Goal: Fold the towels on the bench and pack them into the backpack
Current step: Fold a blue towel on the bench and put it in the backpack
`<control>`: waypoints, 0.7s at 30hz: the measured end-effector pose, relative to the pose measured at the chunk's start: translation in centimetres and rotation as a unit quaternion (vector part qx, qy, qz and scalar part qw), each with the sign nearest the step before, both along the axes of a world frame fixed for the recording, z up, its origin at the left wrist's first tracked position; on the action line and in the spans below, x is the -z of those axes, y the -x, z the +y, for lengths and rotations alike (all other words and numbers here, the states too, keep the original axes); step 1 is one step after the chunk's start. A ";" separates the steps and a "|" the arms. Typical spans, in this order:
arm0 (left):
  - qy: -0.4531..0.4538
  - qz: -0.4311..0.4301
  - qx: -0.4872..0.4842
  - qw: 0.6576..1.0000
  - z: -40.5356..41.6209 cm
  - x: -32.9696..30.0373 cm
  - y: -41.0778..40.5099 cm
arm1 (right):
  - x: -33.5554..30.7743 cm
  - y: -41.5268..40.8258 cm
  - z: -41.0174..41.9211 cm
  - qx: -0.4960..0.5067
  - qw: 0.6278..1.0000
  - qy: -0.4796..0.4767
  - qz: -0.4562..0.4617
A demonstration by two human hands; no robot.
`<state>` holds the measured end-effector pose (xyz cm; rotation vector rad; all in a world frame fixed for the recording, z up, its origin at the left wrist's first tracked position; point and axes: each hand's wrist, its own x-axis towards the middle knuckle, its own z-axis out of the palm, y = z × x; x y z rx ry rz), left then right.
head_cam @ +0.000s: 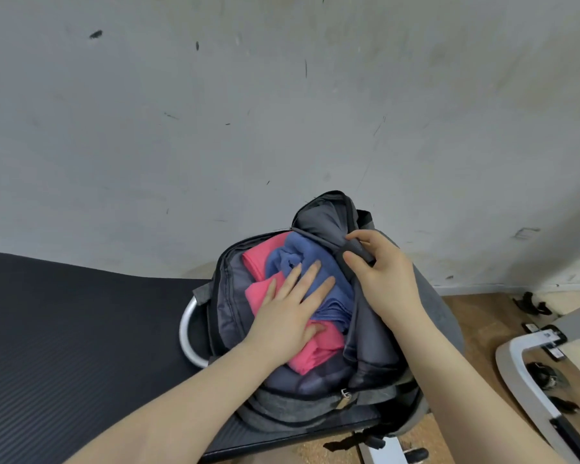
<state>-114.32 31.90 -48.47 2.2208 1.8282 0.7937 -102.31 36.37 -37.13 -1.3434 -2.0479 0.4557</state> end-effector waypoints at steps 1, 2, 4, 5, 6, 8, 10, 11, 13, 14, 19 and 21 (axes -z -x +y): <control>0.010 -0.004 -0.012 1.000 0.5 -0.4 -0.4 | -0.1 0.1 0.3 0.002 1.000 0.003 0.005; 0.023 -0.001 -0.024 0.999 1.0 -0.7 -0.9 | -0.2 0.2 0.7 0.005 1.000 0.004 0.010; 0.042 0.006 -0.024 0.999 1.6 -1.5 -1.4 | -0.4 0.1 1.2 0.008 1.000 0.003 0.022; 0.052 0.007 -0.011 0.999 1.7 -1.7 -1.3 | -0.5 0.0 1.4 0.007 1.000 0.005 0.026; 0.061 0.000 0.009 0.998 1.5 -1.6 -0.8 | -0.4 0.0 1.5 0.005 1.000 0.010 0.028; 0.054 -0.023 0.050 0.997 1.0 -0.8 0.9 | -0.3 0.0 1.5 0.000 0.999 0.024 0.024; 0.006 0.017 0.055 0.998 0.5 0.3 2.2 | -0.3 0.4 1.4 -0.006 0.999 0.030 0.014; -0.017 0.042 0.045 0.998 0.5 0.5 2.3 | -0.3 0.6 1.3 -0.009 1.000 0.025 0.003; 0.000 0.047 0.023 0.999 1.1 -0.2 1.6 | -0.6 1.0 1.2 -0.016 1.000 0.011 -0.016; 0.029 0.044 0.016 0.998 1.7 -1.1 0.8 | -0.8 1.1 1.1 -0.017 1.000 0.009 -0.018; 0.055 0.034 0.010 0.998 3.0 -3.2 0.1 | -0.9 1.0 0.9 -0.006 1.000 0.011 0.017; -0.026 0.018 0.034 0.999 1.4 -1.1 1.7 | -0.4 0.9 0.7 -0.003 0.999 0.019 0.038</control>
